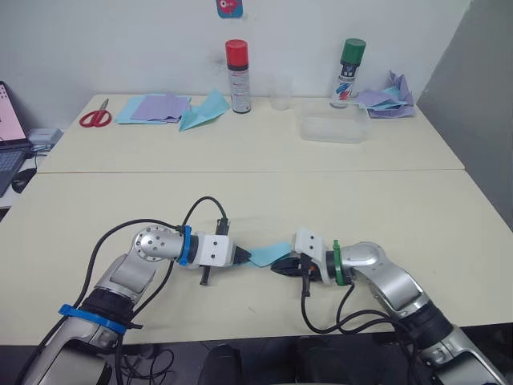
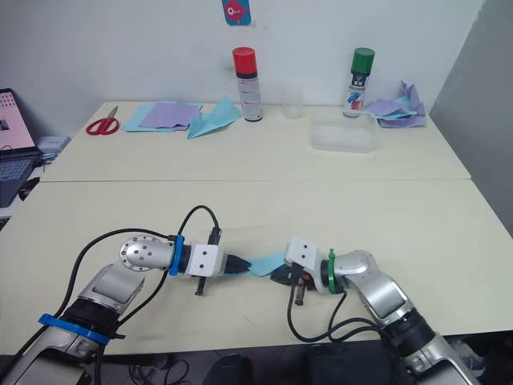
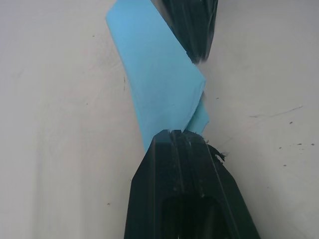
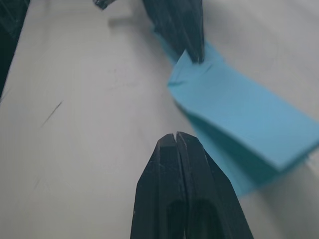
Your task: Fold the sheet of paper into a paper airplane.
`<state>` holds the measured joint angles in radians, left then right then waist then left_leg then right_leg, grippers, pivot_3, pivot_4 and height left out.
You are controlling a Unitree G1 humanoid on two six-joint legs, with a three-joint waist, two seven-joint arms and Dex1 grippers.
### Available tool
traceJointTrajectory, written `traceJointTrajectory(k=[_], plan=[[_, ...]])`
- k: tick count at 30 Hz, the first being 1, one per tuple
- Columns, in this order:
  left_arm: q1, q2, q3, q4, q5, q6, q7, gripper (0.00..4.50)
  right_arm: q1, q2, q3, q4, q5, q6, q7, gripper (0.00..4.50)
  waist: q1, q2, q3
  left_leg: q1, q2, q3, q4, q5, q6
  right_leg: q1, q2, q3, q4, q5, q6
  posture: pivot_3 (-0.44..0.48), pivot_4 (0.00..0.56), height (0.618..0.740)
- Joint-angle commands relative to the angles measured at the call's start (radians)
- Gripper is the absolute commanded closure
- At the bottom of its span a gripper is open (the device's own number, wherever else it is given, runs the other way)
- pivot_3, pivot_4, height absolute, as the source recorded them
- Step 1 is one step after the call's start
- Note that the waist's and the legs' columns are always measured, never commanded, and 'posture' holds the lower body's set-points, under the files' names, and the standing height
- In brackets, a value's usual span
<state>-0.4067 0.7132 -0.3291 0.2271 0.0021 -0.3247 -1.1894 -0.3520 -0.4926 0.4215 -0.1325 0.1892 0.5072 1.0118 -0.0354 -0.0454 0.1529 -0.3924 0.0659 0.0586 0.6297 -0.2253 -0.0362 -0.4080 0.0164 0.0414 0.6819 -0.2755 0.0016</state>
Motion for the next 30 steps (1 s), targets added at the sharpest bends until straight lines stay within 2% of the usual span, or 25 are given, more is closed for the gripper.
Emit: traceJointTrajectory(k=[1, 4, 7, 10, 12, 21, 30], plan=[[0.031, 0.024, -0.051, 0.048, 0.075, 0.046, -0.031, 4.47, -0.038, -0.055, -0.068, -0.099, 0.099, 0.09, 0.077, 4.5, 0.0, 0.0, 0.0, 0.0, 0.0, 0.0, 0.0, 0.0, 0.0, 0.0, 0.0, 0.0, 0.0, 0.0, 0.0, 0.0, 0.15, 0.74], [0.034, 0.026, -0.054, 0.047, 0.078, 0.048, -0.033, 4.47, -0.086, -0.032, -0.116, -0.111, 0.16, 0.146, 0.061, 4.5, -0.003, 0.001, 0.0, 0.003, 0.001, 0.0, 0.0, 0.0, 0.0, 0.002, 0.0, 0.0, 0.001, 0.0, 0.0, 0.0, 0.15, 0.74], [0.034, 0.029, -0.058, 0.046, 0.082, 0.052, -0.037, 4.47, -0.174, 0.082, -0.169, -0.054, 0.177, 0.178, -0.055, 4.5, -0.004, 0.002, -0.001, 0.004, 0.001, -0.001, -0.001, 0.0, 0.0, 0.003, 0.0, 0.0, 0.001, 0.001, -0.001, 0.0, 0.15, 0.74], [0.034, 0.029, -0.058, 0.048, 0.083, 0.053, -0.036, 4.47, -0.215, 0.175, -0.171, 0.015, 0.142, 0.18, -0.153, 4.5, -0.004, 0.005, -0.003, 0.005, 0.001, -0.001, -0.001, 0.0, 0.0, 0.003, 0.001, 0.0, 0.001, 0.001, -0.001, 0.0, 0.15, 0.74], [0.033, 0.031, -0.061, 0.048, 0.083, 0.054, -0.035, 4.47, -0.219, 0.199, -0.135, 0.056, 0.089, 0.142, -0.189, 4.5, -0.002, 0.005, -0.005, 0.004, 0.001, 0.0, -0.001, 0.0, 0.0, 0.003, 0.0, 0.0, 0.0, 0.001, -0.001, 0.0, 0.15, 0.74], [0.036, 0.039, -0.058, 0.037, 0.081, 0.071, -0.032, 4.47, -0.159, 0.217, -0.02, 0.085, -0.016, 0.072, -0.229, 4.5, -0.004, 0.005, -0.005, 0.003, 0.0, 0.0, -0.001, 0.0, 0.0, 0.002, 0.0, 0.001, 0.0, 0.001, -0.001, 0.0, 0.15, 0.74], [0.038, 0.04, -0.058, 0.034, 0.081, 0.078, -0.031, 4.47, -0.12, 0.202, -0.004, 0.101, -0.061, 0.063, -0.244, 4.5, -0.005, 0.005, -0.005, 0.003, 0.0, 0.0, -0.001, 0.0, 0.0, 0.002, 0.0, 0.001, 0.0, 0.001, -0.001, 0.0, 0.15, 0.74]])
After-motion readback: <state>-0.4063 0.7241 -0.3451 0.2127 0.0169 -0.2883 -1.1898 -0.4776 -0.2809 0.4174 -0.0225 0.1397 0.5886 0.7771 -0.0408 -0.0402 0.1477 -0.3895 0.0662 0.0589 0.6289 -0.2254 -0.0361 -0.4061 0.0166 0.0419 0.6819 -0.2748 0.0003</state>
